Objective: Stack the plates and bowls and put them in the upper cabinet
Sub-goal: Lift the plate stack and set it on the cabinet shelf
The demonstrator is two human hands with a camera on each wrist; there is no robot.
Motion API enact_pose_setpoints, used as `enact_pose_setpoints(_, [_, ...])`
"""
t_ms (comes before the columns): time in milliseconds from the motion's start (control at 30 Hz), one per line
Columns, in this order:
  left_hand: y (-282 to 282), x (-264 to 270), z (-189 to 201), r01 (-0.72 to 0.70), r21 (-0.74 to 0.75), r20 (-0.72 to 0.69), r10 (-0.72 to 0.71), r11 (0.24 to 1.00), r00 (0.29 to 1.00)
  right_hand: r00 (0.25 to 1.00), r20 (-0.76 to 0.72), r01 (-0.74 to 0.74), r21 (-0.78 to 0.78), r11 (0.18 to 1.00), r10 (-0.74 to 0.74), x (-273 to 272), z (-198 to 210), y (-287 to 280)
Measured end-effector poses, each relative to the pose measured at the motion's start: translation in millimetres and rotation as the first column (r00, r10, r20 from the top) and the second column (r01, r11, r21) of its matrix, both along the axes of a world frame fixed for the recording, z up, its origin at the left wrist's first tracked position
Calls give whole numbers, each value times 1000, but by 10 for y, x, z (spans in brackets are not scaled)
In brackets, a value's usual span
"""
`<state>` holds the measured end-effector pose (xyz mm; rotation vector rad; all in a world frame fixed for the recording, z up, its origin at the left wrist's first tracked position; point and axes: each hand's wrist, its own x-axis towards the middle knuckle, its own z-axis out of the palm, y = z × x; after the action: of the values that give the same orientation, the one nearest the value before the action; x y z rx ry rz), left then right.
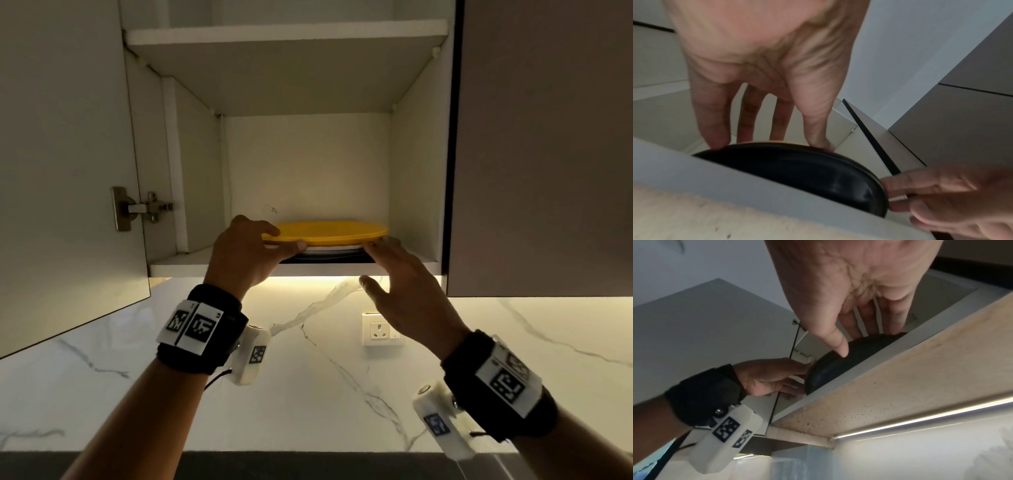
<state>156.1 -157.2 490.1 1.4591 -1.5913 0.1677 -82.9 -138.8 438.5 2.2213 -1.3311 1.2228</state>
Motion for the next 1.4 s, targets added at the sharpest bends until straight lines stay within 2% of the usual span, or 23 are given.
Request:
enact_pose_setpoints(100, [-24, -67, -38, 7, -33, 31, -6, 999, 999, 999, 3, 43, -53, 998, -43, 13, -14, -88])
enact_pose_setpoints(300, [-178, -145, -56, 52, 77, 75, -58, 996, 995, 991, -12, 133, 0, 991, -133, 70, 12, -152])
enact_pose_setpoints(400, [-225, -154, -39, 83, 98, 42, -88, 992, 995, 996, 21, 81, 41, 996, -82, 45, 1, -150])
enact_pose_setpoints(500, [-236, -177, -93, 85, 85, 49, -89, 993, 995, 989, 147, -12, 28, 1000, 7, -22, -110, -25])
enact_pose_setpoints(567, [-171, -228, -173, 50, -29, 65, -48, 998, 997, 959, 267, -86, -43, 995, 95, -102, -236, 133])
enact_pose_setpoints(600, [-122, -298, -265, 54, -143, 65, -45, 988, 997, 938, 324, -100, -83, 991, 122, -184, -333, 223])
enact_pose_setpoints(667, [31, -493, -492, 100, -420, 81, -73, 902, 994, 898, 417, -95, -131, 987, 142, -387, -542, 404])
enact_pose_setpoints(700, [137, -588, -619, 110, -511, 56, -95, 852, 994, 873, 468, -85, -132, 988, 138, -492, -639, 469])
enact_pose_setpoints(733, [239, -701, -780, 117, -537, 13, -131, 835, 991, 847, 521, -66, -100, 993, 109, -620, -761, 521])
enact_pose_setpoints(800, [394, -989, -1167, 183, -480, -58, -239, 858, 969, 786, 618, -23, 19, 1000, 6, -948, -1099, 537])
enact_pose_setpoints(867, [432, -1302, -1658, 296, -362, -103, -354, 884, 930, 702, 699, 1, 188, 982, -134, -1297, -1515, 535])
enact_pose_setpoints(967, [385, -1801, -2434, 422, -97, -247, -433, 901, 867, 579, 727, -2, 455, 890, -370, -1801, -2167, 543])
enact_pose_setpoints(1033, [357, -2129, -2920, 495, 67, -335, -448, 866, 829, 555, 663, 36, 584, 811, -502, -2120, -2621, 594])
enact_pose_setpoints(1133, [314, -2574, -3552, 588, 332, -447, -425, 738, 787, 539, 501, 132, 743, 656, -677, -2524, -3264, 710])
enact_pose_setpoints(1233, [244, -2982, -4042, 618, 548, -517, -353, 563, 780, 436, 335, 245, 849, 468, -835, -2825, -3765, 799])
enact_pose_setpoints(1300, [209, -3220, -4327, 618, 660, -528, -321, 427, 786, 398, 238, 256, 899, 356, -886, -2951, -3974, 855])
enact_pose_setpoints(1333, [199, -3345, -4460, 612, 705, -531, -305, 359, 791, 382, 228, 230, 915, 331, -896, -3029, -4093, 874])
enact_pose_setpoints(1400, [195, -3505, -4651, 638, 734, -589, -251, 230, 768, 369, 296, 127, 923, 363, -881, -3113, -4298, 887])
